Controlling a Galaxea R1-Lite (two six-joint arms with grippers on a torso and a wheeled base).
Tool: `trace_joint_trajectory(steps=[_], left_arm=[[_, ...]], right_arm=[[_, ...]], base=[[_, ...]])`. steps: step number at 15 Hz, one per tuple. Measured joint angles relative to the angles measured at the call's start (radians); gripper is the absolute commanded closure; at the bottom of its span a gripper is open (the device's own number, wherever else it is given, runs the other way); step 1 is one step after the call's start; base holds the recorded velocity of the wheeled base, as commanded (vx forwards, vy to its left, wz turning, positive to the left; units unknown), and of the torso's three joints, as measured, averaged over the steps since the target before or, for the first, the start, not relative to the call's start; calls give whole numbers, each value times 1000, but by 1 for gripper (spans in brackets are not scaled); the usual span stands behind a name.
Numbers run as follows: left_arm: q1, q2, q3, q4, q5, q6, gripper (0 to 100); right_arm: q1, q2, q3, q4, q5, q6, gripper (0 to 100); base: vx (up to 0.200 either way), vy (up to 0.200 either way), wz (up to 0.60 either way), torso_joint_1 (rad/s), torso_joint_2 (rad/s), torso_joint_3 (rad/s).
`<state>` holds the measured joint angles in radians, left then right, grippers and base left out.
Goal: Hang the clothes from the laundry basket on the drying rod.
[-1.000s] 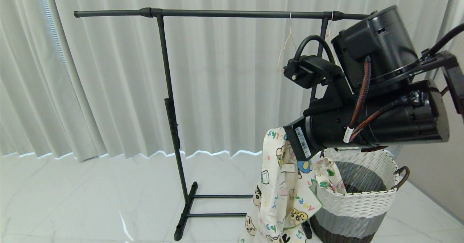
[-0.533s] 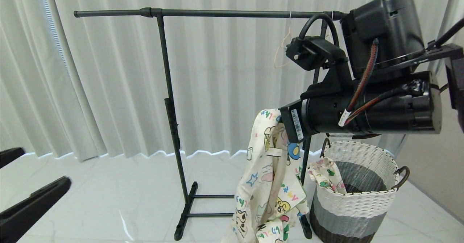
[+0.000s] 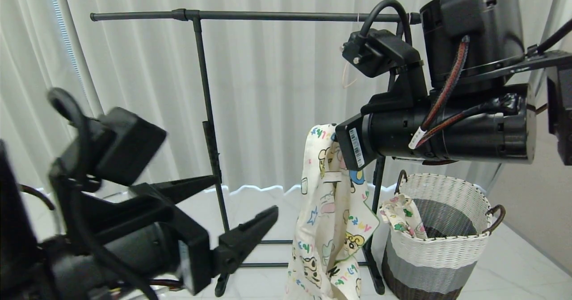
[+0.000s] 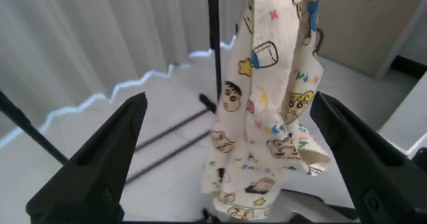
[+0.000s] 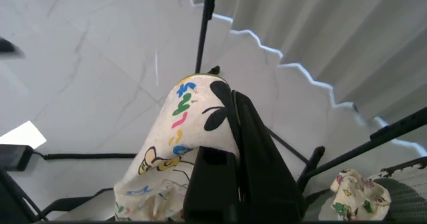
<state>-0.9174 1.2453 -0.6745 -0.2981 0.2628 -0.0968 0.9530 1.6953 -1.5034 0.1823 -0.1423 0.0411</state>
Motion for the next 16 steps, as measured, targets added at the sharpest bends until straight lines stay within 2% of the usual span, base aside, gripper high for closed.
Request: trace_joint_trajectory(steps=[2, 6, 8, 11, 16], left_arm=[[-64, 103, -6, -31, 71, -49, 0], [-85, 218, -6, -36, 81, -62, 0], [-79, 245, 0, -36, 82, -77, 0], [-41, 279, 12, -36, 107, -176, 0], [-16, 279, 83, -35, 164, -183, 0]], right_arm=[[17, -2, -1, -7, 0, 0, 100], [39, -9, -1, -22, -1, 0, 100], [47, -13, 1, -26, 0, -3, 100], [68, -20, 1, -26, 0, -27, 100], [74, -27, 3, -27, 0, -73, 100]], base=[[0, 0, 0, 0, 0, 0], [0, 0, 0, 0, 0, 0], [0, 0, 0, 0, 0, 0], [0, 0, 0, 0, 0, 0], [0, 0, 0, 0, 0, 0]])
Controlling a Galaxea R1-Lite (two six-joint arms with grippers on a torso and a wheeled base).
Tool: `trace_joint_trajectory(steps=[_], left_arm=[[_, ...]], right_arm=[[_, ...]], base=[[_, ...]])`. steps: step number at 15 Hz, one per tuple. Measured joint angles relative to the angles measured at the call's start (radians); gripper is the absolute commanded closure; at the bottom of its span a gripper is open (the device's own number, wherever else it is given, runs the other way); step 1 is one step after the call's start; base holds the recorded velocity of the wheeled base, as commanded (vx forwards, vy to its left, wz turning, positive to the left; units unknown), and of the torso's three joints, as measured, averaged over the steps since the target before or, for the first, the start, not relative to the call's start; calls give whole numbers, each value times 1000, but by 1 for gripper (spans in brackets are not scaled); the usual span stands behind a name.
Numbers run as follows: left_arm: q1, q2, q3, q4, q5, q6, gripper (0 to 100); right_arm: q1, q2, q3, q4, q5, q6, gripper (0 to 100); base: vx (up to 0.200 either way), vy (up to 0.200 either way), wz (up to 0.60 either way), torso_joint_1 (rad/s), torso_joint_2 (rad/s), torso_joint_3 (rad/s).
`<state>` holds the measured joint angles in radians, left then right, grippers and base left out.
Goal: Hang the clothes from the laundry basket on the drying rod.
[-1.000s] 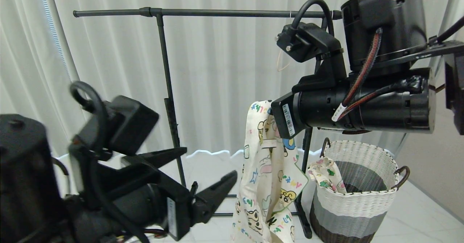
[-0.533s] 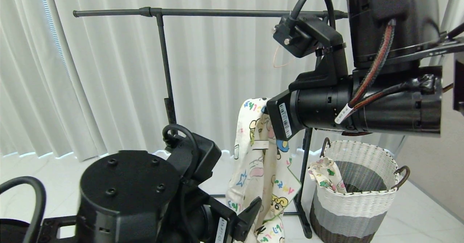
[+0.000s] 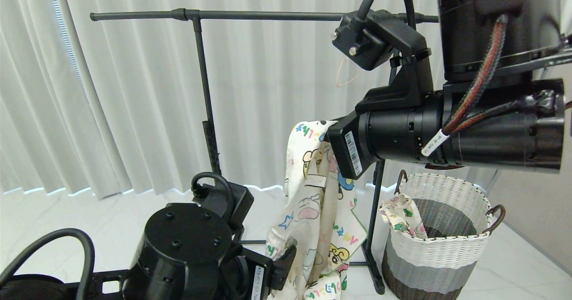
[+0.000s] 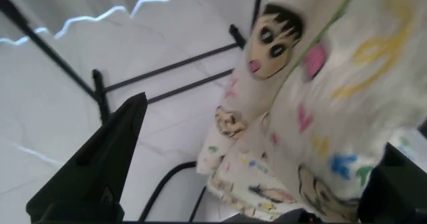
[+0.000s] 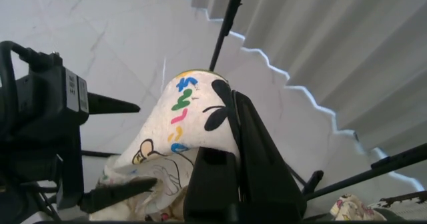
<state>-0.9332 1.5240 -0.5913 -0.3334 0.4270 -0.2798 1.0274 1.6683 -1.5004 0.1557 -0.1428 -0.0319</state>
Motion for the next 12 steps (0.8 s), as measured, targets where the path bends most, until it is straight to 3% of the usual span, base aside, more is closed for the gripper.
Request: trace_joint_trajectory(steps=[7, 8, 12], left_arm=[[77, -42, 2, -1, 2, 4, 0], [80, -49, 7, -1, 2, 4, 100], [84, -63, 8, -2, 5, 5, 100]], right_arm=[[0, -2, 2, 0, 1, -54, 100], [0, -2, 2, 0, 1, -58, 100], [1, -7, 14, 1, -1, -59, 100]], base=[[0, 0, 0, 0, 0, 0], [0, 0, 0, 0, 0, 0], [0, 0, 0, 0, 0, 0]])
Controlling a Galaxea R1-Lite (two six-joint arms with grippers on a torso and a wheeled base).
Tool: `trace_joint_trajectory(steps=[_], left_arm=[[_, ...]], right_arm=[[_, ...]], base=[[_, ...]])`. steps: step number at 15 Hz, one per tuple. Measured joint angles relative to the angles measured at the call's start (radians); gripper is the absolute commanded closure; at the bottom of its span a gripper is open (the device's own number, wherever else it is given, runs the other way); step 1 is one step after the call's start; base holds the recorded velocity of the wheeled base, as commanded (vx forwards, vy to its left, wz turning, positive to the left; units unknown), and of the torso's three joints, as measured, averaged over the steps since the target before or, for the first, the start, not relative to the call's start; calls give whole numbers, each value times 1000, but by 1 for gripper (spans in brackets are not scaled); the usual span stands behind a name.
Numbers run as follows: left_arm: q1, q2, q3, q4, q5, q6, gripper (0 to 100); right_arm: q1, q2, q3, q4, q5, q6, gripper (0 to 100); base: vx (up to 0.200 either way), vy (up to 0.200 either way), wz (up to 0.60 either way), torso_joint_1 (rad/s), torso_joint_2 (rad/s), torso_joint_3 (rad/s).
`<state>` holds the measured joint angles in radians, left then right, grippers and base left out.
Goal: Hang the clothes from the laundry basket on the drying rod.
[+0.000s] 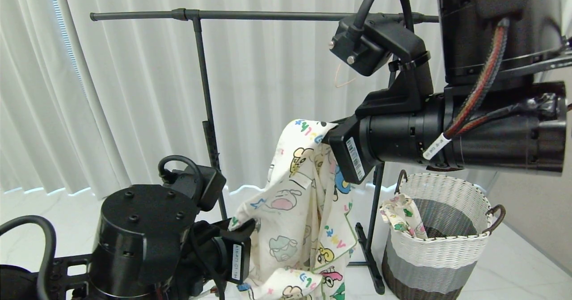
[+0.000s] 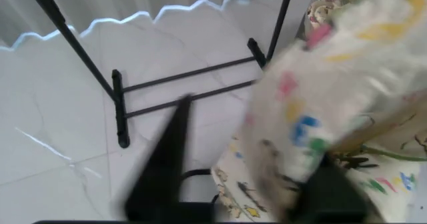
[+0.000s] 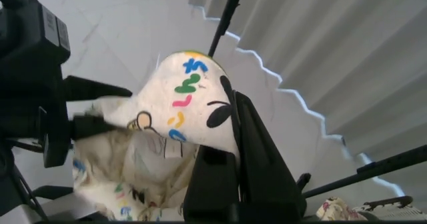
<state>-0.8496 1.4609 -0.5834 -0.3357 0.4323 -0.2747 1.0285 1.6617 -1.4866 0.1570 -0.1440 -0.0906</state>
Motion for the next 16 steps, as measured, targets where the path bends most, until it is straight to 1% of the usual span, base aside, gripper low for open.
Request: trace_joint_trajectory(steps=[1, 2, 3, 4, 5, 6, 8, 10, 13, 14, 16], left_arm=[[1, -9, 0, 1, 5, 10, 100], [4, -25, -1, 0, 8, 37, 100], [13, -49, -2, 0, 9, 96, 100], [33, -77, -9, 0, 7, 189, 100], [57, -105, -25, -1, 2, 255, 100], [76, -126, -51, 0, -5, 291, 100], [102, -149, -145, 22, -14, 359, 100], [111, -151, -264, 82, -14, 416, 100], [113, -126, -439, 152, -11, 447, 100], [107, -118, -479, 172, -6, 451, 100], [80, -109, -509, 179, 1, 452, 100]], right_arm=[[-1, -8, 21, 0, -11, 1, 100], [-5, -22, 53, 0, -35, 3, 100], [-13, -43, 96, 0, -67, 5, 100], [-24, -72, 149, 0, -91, 8, 100], [-36, -105, 198, 0, -101, 9, 100], [-52, -141, 241, -3, -105, 9, 100], [-89, -205, 288, -33, -105, 6, 100], [-125, -245, 287, -83, -106, -6, 100], [-153, -266, 214, -94, -111, -44, 100], [-156, -266, 186, -92, -113, -55, 100], [-161, -267, 156, -89, -119, -65, 100]], base=[[0, 0, 0, 0, 0, 0], [0, 0, 0, 0, 0, 0], [0, 0, 0, 0, 0, 0], [0, 0, 0, 0, 0, 0], [0, 0, 0, 0, 0, 0], [0, 0, 0, 0, 0, 0], [0, 0, 0, 0, 0, 0], [0, 0, 0, 0, 0, 0], [0, 0, 0, 0, 0, 0], [0, 0, 0, 0, 0, 0], [0, 0, 0, 0, 0, 0]])
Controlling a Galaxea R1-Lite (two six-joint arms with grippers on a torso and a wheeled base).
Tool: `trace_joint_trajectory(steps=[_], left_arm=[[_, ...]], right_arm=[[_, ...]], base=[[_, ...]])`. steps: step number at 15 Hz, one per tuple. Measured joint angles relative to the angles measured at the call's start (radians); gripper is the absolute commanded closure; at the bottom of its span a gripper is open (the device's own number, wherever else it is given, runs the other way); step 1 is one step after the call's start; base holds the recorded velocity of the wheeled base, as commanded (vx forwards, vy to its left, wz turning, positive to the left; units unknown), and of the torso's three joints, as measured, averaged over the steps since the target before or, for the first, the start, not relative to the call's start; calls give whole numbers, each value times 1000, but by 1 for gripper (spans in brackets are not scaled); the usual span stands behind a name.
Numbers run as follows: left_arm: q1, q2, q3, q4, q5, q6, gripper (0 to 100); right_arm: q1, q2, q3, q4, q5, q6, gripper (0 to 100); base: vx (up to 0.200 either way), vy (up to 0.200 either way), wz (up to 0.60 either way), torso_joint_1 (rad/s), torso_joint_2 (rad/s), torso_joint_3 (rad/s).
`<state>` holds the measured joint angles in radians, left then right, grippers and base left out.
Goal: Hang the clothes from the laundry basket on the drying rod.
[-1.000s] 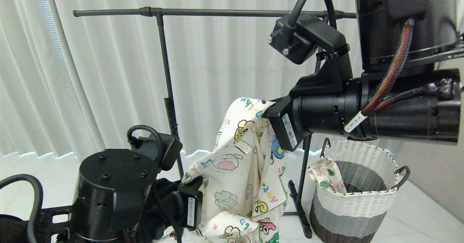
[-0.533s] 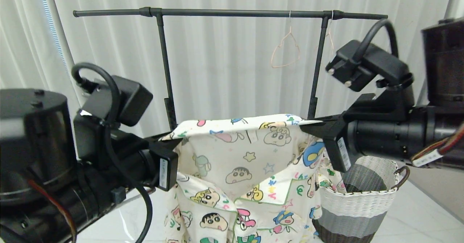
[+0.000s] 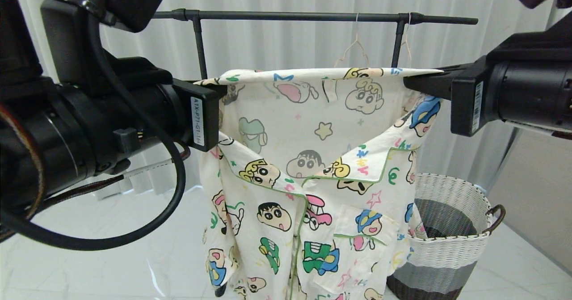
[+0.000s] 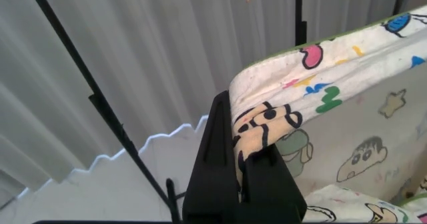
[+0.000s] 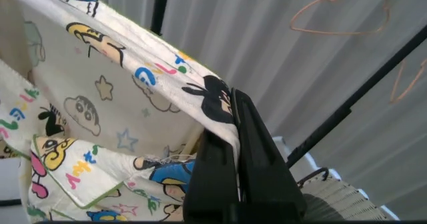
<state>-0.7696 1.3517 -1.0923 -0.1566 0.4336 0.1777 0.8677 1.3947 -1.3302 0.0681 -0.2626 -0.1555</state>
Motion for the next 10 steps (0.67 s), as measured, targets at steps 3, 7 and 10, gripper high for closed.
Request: trace_joint_trajectory(steps=[3, 7, 10], left_arm=[[-34, 3, -9, -4, 0, 8, 100], [-67, 4, -19, -33, -8, 19, 100], [-96, 13, -47, -40, -2, 19, 100]], right_arm=[[-16, -24, -9, 50, 3, -9, 100], [-24, -122, -28, 266, 121, -13, 100], [40, -197, -30, 356, 261, -13, 100]], base=[[0, 0, 0, 0, 0, 0], [0, 0, 0, 0, 0, 0], [0, 0, 0, 0, 0, 0]])
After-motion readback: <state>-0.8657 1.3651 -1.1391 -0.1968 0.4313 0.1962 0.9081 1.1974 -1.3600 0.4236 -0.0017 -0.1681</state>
